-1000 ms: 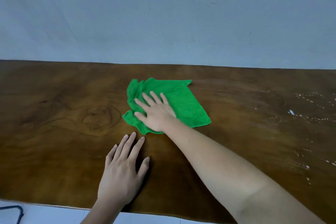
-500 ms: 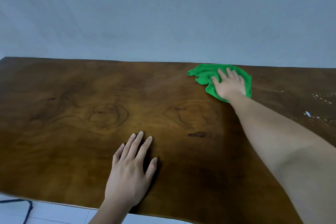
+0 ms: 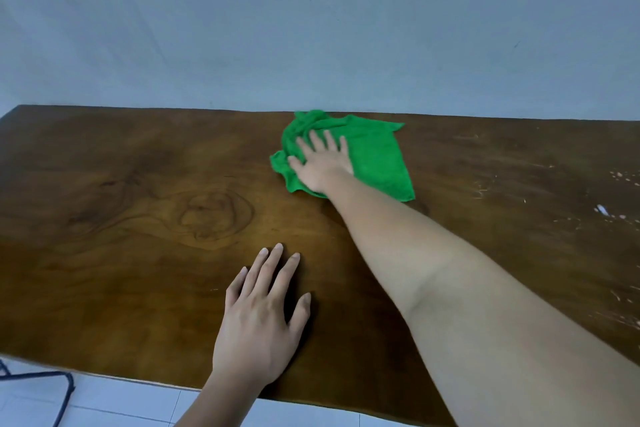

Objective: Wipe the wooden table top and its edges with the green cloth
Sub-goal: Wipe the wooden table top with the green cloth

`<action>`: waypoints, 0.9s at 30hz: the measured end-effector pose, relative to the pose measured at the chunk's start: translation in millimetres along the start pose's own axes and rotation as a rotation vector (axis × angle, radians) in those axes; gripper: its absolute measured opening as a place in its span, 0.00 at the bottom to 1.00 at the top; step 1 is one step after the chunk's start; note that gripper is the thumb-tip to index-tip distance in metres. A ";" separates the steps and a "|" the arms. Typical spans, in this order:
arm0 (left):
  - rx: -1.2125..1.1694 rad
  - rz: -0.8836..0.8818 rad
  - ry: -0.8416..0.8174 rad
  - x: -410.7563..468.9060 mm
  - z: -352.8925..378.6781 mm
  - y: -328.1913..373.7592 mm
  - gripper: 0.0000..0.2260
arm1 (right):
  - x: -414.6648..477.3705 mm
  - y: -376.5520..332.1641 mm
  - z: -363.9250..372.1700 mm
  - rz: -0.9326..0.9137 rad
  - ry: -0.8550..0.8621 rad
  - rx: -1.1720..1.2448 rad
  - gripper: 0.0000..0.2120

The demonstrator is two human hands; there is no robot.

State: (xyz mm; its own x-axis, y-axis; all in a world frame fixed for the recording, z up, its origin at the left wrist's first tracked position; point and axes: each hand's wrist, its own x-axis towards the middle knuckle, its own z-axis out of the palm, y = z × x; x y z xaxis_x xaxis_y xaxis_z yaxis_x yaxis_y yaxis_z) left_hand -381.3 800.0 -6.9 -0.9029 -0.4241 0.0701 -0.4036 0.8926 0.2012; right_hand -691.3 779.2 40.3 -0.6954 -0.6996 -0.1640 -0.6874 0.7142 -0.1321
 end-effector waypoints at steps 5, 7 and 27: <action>0.007 0.001 -0.006 1.0 -0.6 0.6 0.32 | -27.6 -21.4 15.5 -0.335 -0.044 -0.059 0.35; 0.013 0.001 -0.006 0.2 -1.6 1.7 0.32 | -41.4 -0.4 16.9 -0.392 -0.042 -0.051 0.36; -0.010 0.003 -0.034 8.0 -2.5 2.4 0.37 | -212.0 190.7 29.2 0.563 0.127 0.095 0.38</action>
State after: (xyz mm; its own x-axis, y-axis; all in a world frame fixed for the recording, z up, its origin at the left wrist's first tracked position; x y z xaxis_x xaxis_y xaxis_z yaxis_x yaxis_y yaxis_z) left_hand -389.2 798.4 -3.4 -0.9086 -0.4160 0.0376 -0.3997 0.8921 0.2107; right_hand -668.8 1064.3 21.4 -0.9718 -0.2048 -0.1171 -0.1870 0.9713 -0.1469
